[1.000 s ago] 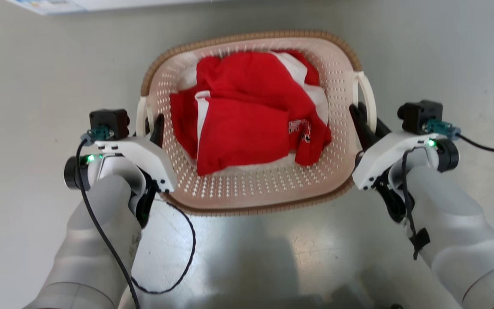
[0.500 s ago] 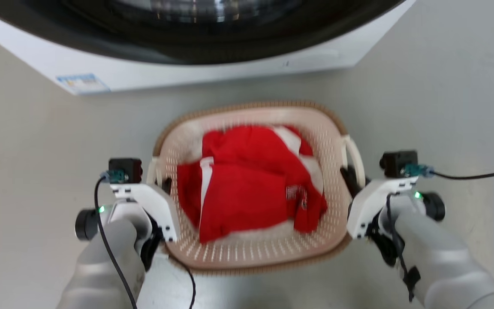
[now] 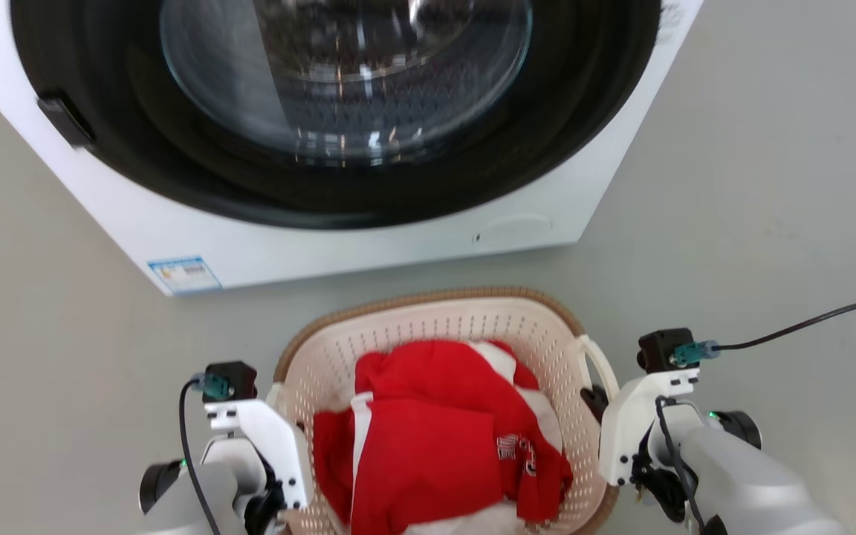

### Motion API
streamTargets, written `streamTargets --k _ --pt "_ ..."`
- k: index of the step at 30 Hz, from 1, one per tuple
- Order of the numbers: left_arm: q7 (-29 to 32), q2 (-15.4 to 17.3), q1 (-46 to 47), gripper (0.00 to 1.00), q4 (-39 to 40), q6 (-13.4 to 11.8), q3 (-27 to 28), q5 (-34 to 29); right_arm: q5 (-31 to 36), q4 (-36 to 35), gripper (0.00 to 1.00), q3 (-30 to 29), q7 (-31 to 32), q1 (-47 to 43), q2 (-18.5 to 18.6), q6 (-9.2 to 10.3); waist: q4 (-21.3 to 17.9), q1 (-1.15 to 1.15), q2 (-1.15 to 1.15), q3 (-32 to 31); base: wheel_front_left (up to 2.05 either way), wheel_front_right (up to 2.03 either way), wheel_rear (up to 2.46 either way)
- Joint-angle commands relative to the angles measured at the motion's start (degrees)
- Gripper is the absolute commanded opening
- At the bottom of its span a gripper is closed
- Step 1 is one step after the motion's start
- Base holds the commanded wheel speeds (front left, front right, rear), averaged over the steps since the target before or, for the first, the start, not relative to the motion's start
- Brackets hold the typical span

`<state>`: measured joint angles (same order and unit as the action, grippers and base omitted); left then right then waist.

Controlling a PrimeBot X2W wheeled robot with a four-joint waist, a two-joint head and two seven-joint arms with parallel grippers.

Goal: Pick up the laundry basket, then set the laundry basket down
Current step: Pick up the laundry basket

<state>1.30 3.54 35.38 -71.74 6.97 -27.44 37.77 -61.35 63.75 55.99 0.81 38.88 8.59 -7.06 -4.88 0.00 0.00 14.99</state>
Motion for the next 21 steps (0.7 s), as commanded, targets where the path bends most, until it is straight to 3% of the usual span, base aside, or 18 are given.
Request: streamTargets --k 1,21 --pt "0.4 1.1 -0.6 0.0 0.9 0.5 0.6 0.1 -0.5 -0.9 0.0 0.5 -0.3 -0.2 0.1 -0.43 -0.4 0.0 0.0 -2.4 0.0 0.0 0.0" --pt "7.8 1.5 -4.1 0.0 1.0 0.5 -5.1 6.9 -8.3 -1.4 0.0 7.0 6.6 -1.9 0.8 -0.43 -0.1 0.0 0.0 -7.9 0.0 0.0 0.0"
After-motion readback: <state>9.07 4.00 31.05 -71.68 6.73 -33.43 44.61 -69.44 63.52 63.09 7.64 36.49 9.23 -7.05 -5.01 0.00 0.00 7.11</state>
